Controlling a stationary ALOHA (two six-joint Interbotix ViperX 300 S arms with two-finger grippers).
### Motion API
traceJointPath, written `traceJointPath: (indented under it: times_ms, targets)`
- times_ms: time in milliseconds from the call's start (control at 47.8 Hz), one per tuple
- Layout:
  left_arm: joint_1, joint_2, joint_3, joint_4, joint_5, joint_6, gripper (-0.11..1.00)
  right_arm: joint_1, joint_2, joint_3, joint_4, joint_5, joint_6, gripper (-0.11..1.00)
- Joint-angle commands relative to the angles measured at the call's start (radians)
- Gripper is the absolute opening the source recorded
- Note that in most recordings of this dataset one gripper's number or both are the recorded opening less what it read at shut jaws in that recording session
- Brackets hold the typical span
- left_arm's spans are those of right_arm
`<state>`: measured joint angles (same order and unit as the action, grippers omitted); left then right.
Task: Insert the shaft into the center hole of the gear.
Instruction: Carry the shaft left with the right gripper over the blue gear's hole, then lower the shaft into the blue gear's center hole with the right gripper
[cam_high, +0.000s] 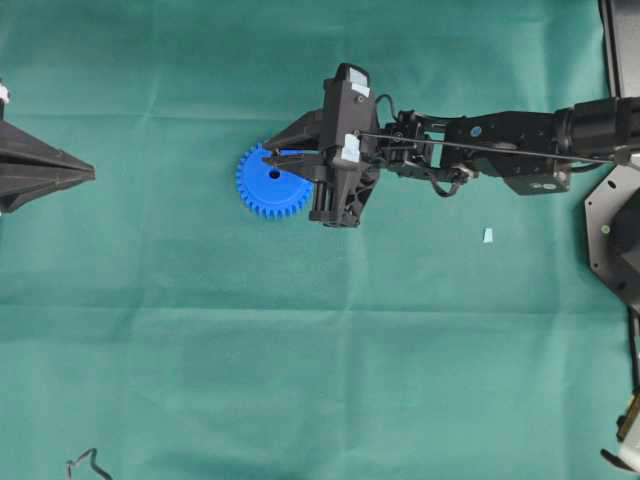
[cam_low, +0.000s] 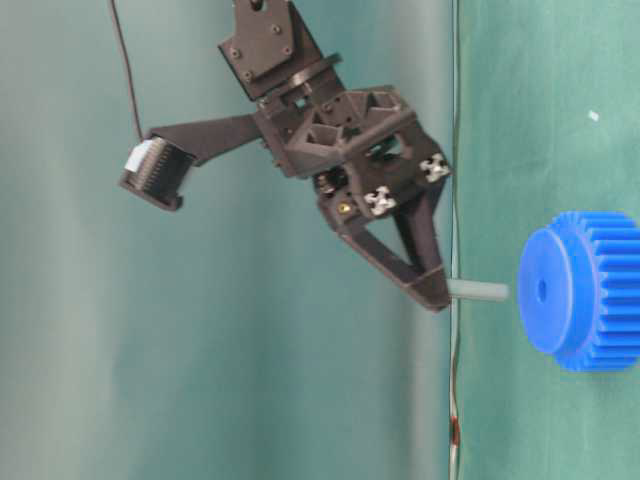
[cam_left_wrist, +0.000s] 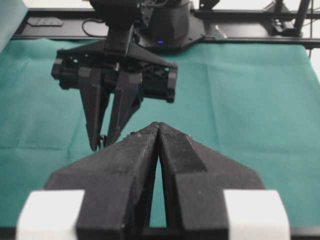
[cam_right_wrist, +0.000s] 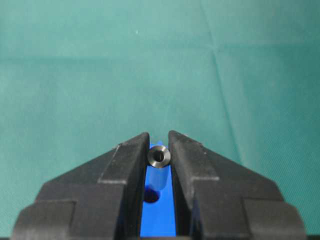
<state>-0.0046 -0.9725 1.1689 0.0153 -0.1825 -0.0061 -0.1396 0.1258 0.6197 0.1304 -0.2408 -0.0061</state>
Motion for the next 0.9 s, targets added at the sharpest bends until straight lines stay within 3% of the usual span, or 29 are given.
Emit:
traceJointPath:
  times_ms: [0,356,879]
  targets:
    - [0.0,0.003,-0.026,0.002,-0.008,-0.002,0.0,0.003,0.005,-0.02,0.003,-0.014,0.005,0.16]
    - [0.0,0.005,-0.026,0.002,-0.006,-0.002,0.0,0.005,0.055,-0.025,0.009,-0.049,0.011,0.16]
    - [0.0,0.005,-0.026,0.002,-0.008,-0.002,0.0,0.02,0.014,-0.025,0.009,-0.043,0.011,0.16]
